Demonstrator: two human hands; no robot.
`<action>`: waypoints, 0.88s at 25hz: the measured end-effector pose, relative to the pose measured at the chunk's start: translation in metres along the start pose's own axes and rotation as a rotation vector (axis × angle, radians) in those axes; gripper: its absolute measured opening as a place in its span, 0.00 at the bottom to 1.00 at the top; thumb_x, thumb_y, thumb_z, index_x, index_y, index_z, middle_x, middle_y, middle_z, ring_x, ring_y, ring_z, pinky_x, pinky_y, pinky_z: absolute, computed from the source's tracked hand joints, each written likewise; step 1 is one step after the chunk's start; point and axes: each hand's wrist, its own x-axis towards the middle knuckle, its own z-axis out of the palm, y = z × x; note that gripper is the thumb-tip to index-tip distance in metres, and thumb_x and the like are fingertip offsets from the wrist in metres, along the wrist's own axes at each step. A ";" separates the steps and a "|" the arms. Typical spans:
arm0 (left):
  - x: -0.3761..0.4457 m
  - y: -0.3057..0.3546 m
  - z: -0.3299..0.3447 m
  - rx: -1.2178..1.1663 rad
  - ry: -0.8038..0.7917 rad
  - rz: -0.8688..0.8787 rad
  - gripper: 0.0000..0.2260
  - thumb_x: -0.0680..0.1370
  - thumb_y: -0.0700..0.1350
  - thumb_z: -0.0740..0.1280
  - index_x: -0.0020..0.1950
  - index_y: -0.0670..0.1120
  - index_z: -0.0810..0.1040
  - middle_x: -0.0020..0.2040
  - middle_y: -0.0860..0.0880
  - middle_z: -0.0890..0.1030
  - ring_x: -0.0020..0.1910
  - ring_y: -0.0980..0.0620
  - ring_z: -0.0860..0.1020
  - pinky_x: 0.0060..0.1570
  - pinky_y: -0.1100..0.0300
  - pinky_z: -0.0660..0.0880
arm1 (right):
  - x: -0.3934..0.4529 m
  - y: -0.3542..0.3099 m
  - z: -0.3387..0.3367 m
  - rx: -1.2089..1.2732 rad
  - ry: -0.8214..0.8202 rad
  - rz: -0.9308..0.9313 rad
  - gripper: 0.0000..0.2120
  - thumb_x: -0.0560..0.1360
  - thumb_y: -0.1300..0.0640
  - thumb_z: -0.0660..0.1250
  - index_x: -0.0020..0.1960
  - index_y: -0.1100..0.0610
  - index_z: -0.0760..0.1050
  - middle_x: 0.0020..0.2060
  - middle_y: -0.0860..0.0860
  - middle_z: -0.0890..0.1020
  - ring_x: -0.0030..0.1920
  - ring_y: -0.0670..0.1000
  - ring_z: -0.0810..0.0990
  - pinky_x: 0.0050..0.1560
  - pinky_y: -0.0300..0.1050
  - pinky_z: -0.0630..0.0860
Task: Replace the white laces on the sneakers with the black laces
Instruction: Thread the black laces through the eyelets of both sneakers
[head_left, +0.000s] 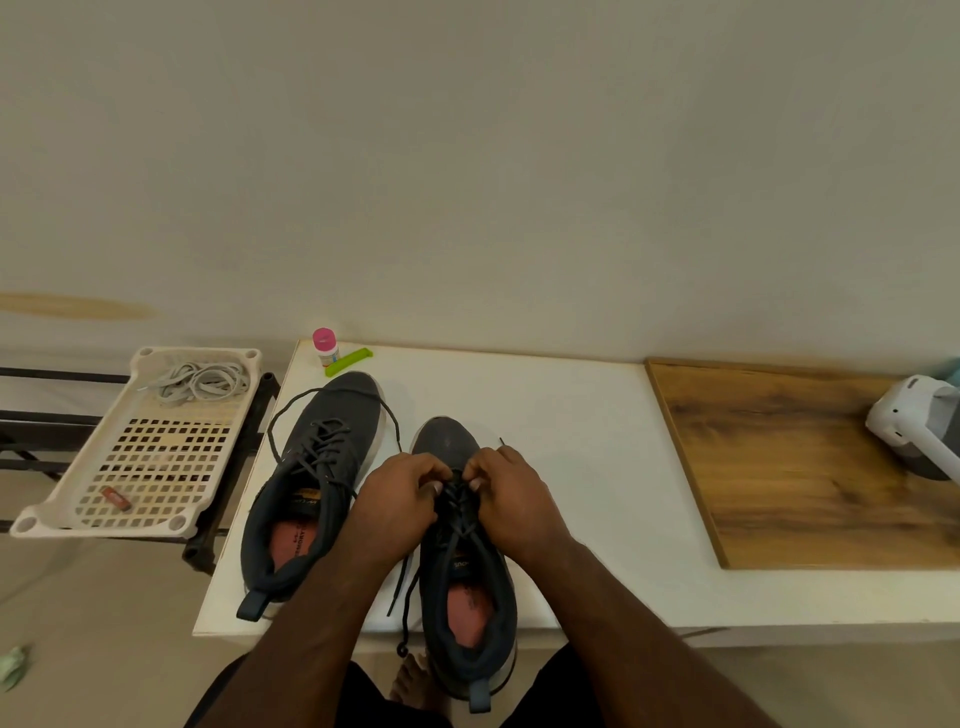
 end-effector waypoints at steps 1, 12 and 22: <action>-0.002 0.000 -0.002 -0.030 0.005 -0.005 0.10 0.78 0.38 0.64 0.53 0.51 0.80 0.48 0.52 0.80 0.41 0.53 0.81 0.48 0.53 0.80 | 0.000 0.002 0.001 0.011 0.009 0.002 0.09 0.77 0.63 0.61 0.51 0.52 0.76 0.48 0.49 0.77 0.47 0.50 0.76 0.51 0.49 0.76; -0.016 0.012 -0.009 -0.172 -0.010 -0.027 0.10 0.79 0.37 0.64 0.43 0.50 0.79 0.41 0.51 0.81 0.38 0.54 0.81 0.37 0.66 0.76 | -0.005 0.005 0.002 0.137 0.029 0.092 0.09 0.76 0.63 0.64 0.49 0.50 0.78 0.46 0.45 0.81 0.47 0.45 0.79 0.52 0.46 0.78; -0.023 0.004 -0.019 -0.159 -0.133 -0.020 0.09 0.76 0.40 0.71 0.45 0.55 0.82 0.42 0.57 0.84 0.42 0.63 0.80 0.45 0.66 0.75 | -0.017 0.011 -0.013 0.173 -0.115 -0.026 0.08 0.75 0.60 0.70 0.51 0.50 0.85 0.43 0.40 0.77 0.50 0.43 0.78 0.53 0.36 0.73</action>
